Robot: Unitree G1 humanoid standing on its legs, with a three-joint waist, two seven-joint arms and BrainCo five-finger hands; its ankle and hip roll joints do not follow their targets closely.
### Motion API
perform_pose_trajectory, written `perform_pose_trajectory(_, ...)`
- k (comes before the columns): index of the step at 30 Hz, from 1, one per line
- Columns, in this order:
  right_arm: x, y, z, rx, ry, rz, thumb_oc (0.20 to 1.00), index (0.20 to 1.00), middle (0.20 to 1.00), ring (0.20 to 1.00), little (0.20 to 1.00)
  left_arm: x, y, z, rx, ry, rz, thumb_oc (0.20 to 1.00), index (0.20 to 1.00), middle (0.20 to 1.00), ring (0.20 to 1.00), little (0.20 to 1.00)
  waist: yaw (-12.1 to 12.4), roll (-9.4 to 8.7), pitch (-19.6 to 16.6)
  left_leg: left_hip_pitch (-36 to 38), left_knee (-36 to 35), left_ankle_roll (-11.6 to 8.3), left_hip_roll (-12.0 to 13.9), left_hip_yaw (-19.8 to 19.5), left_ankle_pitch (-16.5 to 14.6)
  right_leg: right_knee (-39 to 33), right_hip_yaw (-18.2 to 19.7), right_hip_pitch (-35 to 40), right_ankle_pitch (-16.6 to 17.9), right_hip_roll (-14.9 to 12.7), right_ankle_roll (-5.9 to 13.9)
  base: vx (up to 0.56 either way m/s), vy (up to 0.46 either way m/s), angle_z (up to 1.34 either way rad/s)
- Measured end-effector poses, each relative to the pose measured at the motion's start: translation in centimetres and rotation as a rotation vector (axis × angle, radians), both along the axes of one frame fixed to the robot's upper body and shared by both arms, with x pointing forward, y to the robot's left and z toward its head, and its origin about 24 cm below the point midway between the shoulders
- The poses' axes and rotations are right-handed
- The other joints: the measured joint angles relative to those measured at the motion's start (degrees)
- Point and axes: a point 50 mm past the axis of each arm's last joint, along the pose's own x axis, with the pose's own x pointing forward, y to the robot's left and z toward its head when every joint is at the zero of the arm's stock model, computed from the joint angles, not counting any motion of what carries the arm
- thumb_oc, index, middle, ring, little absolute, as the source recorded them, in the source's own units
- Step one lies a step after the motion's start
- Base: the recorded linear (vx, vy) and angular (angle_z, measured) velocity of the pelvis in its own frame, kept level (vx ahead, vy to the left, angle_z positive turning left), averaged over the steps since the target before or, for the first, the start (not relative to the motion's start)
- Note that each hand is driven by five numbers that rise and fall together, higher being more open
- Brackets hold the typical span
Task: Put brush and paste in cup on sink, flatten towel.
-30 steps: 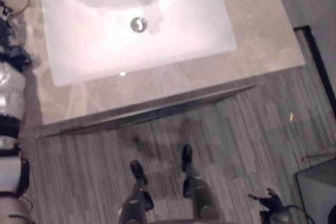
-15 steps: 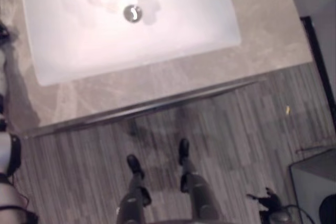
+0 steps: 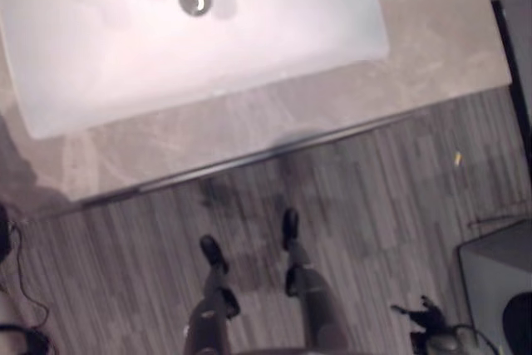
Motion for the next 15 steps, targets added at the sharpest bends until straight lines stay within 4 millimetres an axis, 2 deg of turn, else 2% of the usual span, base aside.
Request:
perform_pose_trajectory(5,0.0,0.0,0.0,0.007,-0.016,-0.017,1.0,1.0,1.0,1.0,1.0,-0.5,0.3,0.6,-0.001,-0.017,0.014,0.2,0.2,0.2,0.2,0.2,-0.1,0.31,0.0,-1.1,0.0,-0.02,0.1,0.0,0.3,0.0,0.3,-1.2,0.2,0.1,-0.26,0.02,-0.035,0.0)
perform_pose_trajectory(15,-0.2,-0.2,0.1,0.018,-0.029,-0.056,1.0,1.0,1.0,1.0,1.0,-1.8,2.0,0.5,-0.02,-0.001,0.079,0.2,0.2,0.2,0.2,0.2,-1.1,0.51,-0.1,-1.8,0.0,-0.02,-0.1,0.7,0.4,0.0,1.9,-2.7,0.9,0.1,-0.27,0.02,-0.029,-0.05)
